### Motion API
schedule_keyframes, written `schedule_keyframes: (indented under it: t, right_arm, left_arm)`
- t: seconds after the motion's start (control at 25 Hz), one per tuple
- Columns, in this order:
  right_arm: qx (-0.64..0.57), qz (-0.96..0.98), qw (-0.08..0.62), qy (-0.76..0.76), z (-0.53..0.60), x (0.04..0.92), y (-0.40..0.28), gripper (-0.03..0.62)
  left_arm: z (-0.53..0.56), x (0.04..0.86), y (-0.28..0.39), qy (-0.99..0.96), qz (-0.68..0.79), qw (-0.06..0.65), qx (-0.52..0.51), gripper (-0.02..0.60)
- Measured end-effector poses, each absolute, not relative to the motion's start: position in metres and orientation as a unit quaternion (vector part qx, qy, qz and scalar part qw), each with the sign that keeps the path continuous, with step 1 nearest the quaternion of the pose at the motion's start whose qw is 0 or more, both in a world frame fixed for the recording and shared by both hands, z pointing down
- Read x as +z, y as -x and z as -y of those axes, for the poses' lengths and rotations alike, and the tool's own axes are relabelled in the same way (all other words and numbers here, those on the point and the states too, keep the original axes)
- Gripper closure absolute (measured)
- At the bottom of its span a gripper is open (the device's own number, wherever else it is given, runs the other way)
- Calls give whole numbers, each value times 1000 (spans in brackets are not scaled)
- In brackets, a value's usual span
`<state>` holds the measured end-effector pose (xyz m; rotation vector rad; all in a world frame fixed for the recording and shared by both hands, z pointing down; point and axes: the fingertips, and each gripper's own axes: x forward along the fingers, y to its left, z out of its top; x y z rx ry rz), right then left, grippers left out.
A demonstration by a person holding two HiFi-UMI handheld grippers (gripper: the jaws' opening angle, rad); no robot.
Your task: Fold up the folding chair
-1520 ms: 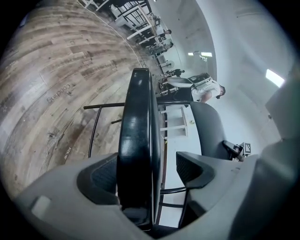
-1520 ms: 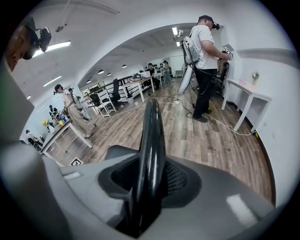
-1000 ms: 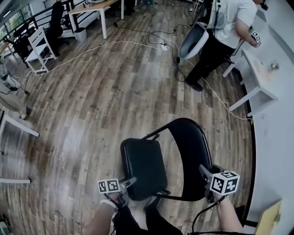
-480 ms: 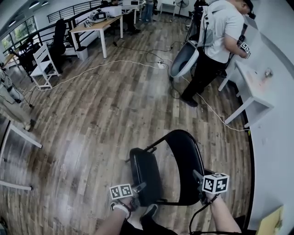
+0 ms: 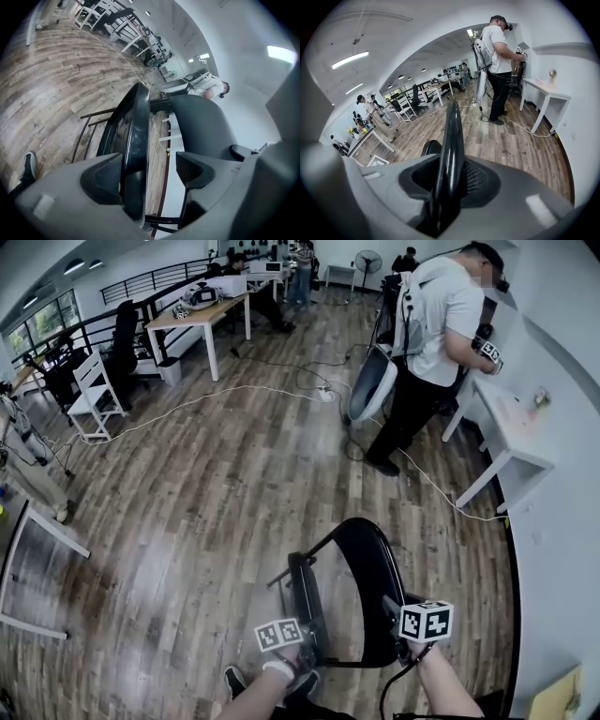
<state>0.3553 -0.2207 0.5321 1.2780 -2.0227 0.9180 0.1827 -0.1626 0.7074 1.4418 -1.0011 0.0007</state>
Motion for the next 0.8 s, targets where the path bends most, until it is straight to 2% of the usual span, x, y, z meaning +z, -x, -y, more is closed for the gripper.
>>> schedule_keyframes:
  t: [0.48,0.8]
  right_arm:
    - [334,760,285,-480,221,516,-361,468]
    - [331,757,289,-483,221,515,-359,468]
  left_arm:
    - [190,703,-263,-608,447,657,12,222]
    - [199,707,-292,-596,443,670,0,244]
